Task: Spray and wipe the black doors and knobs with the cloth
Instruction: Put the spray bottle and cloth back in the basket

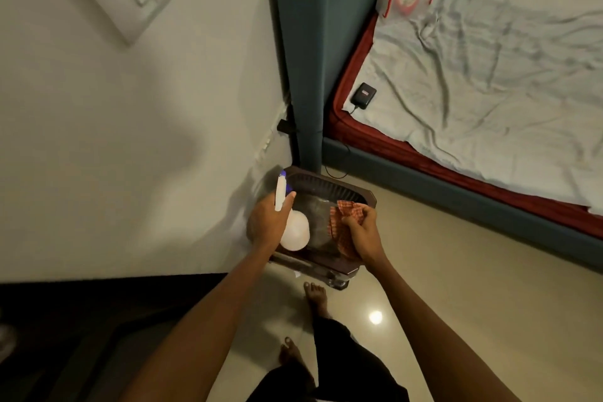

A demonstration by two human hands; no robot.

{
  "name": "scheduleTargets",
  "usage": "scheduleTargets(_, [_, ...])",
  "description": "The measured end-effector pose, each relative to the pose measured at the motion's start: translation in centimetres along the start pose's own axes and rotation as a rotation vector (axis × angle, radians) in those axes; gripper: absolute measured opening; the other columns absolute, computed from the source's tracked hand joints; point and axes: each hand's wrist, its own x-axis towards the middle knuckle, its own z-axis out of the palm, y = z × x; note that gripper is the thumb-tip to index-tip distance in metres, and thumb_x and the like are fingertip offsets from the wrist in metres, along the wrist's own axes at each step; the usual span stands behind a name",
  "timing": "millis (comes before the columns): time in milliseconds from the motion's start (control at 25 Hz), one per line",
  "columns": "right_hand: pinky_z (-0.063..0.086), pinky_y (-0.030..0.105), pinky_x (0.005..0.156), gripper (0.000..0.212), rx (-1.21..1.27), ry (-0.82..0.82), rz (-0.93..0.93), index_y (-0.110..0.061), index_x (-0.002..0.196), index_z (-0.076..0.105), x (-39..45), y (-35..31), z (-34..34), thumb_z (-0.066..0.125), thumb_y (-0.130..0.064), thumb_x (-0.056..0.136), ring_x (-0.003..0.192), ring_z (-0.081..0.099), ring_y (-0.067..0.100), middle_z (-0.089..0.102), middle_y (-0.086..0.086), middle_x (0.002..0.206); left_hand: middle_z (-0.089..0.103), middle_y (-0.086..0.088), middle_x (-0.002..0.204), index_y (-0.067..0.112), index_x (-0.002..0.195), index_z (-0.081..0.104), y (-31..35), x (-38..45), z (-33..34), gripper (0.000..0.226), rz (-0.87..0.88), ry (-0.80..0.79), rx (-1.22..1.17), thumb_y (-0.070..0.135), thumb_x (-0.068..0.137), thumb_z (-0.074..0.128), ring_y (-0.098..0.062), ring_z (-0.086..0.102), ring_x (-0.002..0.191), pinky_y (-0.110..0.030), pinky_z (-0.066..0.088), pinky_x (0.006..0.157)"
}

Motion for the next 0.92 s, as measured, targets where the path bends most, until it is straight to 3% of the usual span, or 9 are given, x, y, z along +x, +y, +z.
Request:
scheduleTargets(80, [0.051,0.036,0.094,0.019,0.030,0.001,0.027,-0.022,0.125,0.052,2.5,0.1,0.2,0.049,-0.032,0.108,0.113,0.061,0.023,0.061,-0.002,0.120,0.072,0.004,0.099,0.030,0.106,0.066,0.0,2.0,1.8,0.062,-0.070,-0.035,0.025,0.084,0.080,0.047,-0.017,0.068,0.089,-0.043,0.060,0.085])
scheduleTargets(160, [0.047,0.028,0.084,0.021,0.036,-0.005,0.022,-0.024,0.118,0.060,4.1,0.1,0.3,0.042,-0.032,0.111,0.110,0.061,0.020,0.065,-0.005,0.115,0.071,-0.003,0.110,0.019,0.118,0.066,0.4,3.2,3.0,0.055,-0.117,-0.090,0.029,0.065,0.089,0.058,-0.021,0.066,0.098,-0.037,0.054,0.091])
scheduleTargets(280, [0.045,0.018,0.080,0.031,-0.020,-0.021,0.022,-0.027,0.131,0.062,6.4,1.3,0.2,0.039,-0.035,0.112,0.108,0.058,0.006,0.063,-0.011,0.122,0.066,-0.006,0.115,0.009,0.125,0.063,-0.4,5.2,5.4,0.048,-0.147,-0.145,0.049,0.047,0.096,0.060,-0.018,0.059,0.100,-0.027,0.044,0.082])
scheduleTargets(360, [0.047,0.019,0.088,0.034,-0.087,-0.037,0.006,-0.030,0.139,0.058,8.0,3.0,-0.1,0.038,-0.037,0.112,0.115,0.058,0.011,0.061,-0.007,0.131,0.065,-0.009,0.120,0.007,0.129,0.060,-1.5,6.0,6.9,0.047,-0.151,-0.161,0.029,0.043,0.099,0.056,-0.022,0.061,0.107,-0.025,0.044,0.084])
scheduleTargets(560, [0.057,0.047,0.100,0.029,-0.121,-0.053,0.030,-0.028,0.135,0.053,10.4,5.2,-0.6,0.042,-0.038,0.111,0.123,0.056,0.025,0.058,0.001,0.136,0.066,-0.011,0.121,0.006,0.130,0.058,-2.8,7.8,9.8,0.045,-0.184,-0.151,-0.022,0.040,0.101,0.053,-0.025,0.064,0.111,-0.024,0.049,0.088])
scheduleTargets(640, [0.057,0.051,0.100,0.026,-0.079,-0.034,0.047,-0.029,0.131,0.058,10.7,5.2,-0.6,0.044,-0.037,0.110,0.122,0.057,0.026,0.059,0.000,0.134,0.068,-0.012,0.118,0.005,0.128,0.059,-2.6,8.5,10.5,0.043,-0.140,-0.149,0.034,0.038,0.101,0.053,-0.027,0.066,0.109,-0.029,0.052,0.090])
scheduleTargets(760, [0.055,0.047,0.102,0.024,-0.093,-0.018,0.003,-0.033,0.127,0.062,10.6,4.6,-0.6,0.046,-0.034,0.110,0.119,0.059,0.021,0.062,-0.003,0.130,0.066,-0.013,0.125,0.006,0.133,0.056,-2.4,9.7,11.1,0.048,-0.103,-0.206,0.117,0.040,0.099,0.056,-0.030,0.064,0.115,-0.036,0.053,0.096])
scheduleTargets(840, [0.053,0.041,0.103,0.024,-0.134,-0.017,-0.058,-0.030,0.126,0.065,10.2,4.2,-0.6,0.047,-0.030,0.110,0.116,0.060,0.014,0.065,-0.006,0.126,0.058,-0.010,0.138,0.012,0.144,0.046,-1.8,9.8,10.5,0.062,-0.153,-0.268,0.092,0.047,0.095,0.061,-0.029,0.057,0.125,-0.040,0.050,0.104])
scheduleTargets(920, [0.051,0.033,0.101,0.026,-0.227,0.001,-0.139,-0.027,0.127,0.068,9.8,3.9,-0.7,0.052,-0.028,0.107,0.115,0.056,0.011,0.061,-0.006,0.125,0.053,-0.006,0.144,0.017,0.146,0.044,-1.3,8.8,9.6,0.068,-0.071,-0.119,0.081,0.053,0.091,0.062,-0.024,0.052,0.130,-0.040,0.049,0.106])
